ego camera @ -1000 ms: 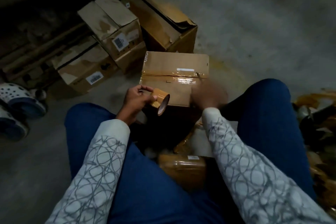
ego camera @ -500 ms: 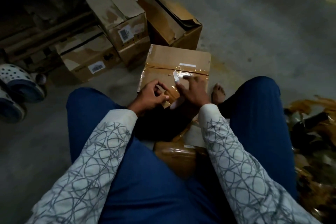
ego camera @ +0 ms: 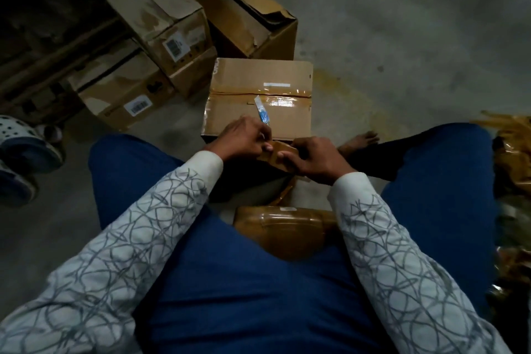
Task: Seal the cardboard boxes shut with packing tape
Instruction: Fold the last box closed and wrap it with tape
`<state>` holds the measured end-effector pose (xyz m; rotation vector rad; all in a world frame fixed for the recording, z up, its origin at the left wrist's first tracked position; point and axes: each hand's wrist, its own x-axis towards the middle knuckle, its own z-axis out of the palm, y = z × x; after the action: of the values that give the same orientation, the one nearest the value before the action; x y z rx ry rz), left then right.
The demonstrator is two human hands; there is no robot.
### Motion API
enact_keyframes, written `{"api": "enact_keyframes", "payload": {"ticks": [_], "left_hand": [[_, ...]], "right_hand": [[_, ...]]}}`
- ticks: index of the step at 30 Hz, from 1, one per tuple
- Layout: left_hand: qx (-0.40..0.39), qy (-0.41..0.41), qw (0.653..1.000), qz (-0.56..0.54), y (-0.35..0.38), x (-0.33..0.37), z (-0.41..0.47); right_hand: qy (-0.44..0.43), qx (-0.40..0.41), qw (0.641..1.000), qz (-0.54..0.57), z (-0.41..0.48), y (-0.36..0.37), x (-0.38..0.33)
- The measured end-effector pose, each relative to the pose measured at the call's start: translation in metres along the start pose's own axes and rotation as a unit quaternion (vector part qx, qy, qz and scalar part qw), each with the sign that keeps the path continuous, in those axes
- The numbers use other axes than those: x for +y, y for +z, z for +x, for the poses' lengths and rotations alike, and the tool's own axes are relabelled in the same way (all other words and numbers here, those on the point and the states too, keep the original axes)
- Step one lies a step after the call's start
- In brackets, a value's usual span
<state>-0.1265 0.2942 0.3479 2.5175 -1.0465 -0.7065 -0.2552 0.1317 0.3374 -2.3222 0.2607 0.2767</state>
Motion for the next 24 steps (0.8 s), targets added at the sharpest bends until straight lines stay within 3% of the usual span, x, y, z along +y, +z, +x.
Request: {"api": "enact_keyframes", "payload": {"ticks": [7, 13, 15, 18, 24], "left_hand": [[-0.057, 0.039, 0.996, 0.058, -0.038, 0.016, 0.031], [-0.094, 0.037, 0.990, 0.094, -0.040, 0.023, 0.039], [-0.105, 0.030, 0.993, 0.041, -0.037, 0.023, 0.037], [-0.156, -0.010, 0.978, -0.136, -0.029, 0.021, 0.028], [-0.171, -0.060, 0.958, -0.223, -0.022, 0.011, 0.007]], "right_hand": [[-0.010, 0.076, 0.996, -0.038, -0.020, 0.003, -0.009], [0.027, 0.073, 0.997, -0.025, -0.037, 0.001, -0.001], [0.027, 0.076, 0.997, -0.007, -0.042, -0.002, 0.004], [0.015, 0.095, 0.995, 0.028, -0.046, -0.009, 0.007], [-0.004, 0.061, 0.995, 0.074, -0.043, -0.013, 0.003]]}}
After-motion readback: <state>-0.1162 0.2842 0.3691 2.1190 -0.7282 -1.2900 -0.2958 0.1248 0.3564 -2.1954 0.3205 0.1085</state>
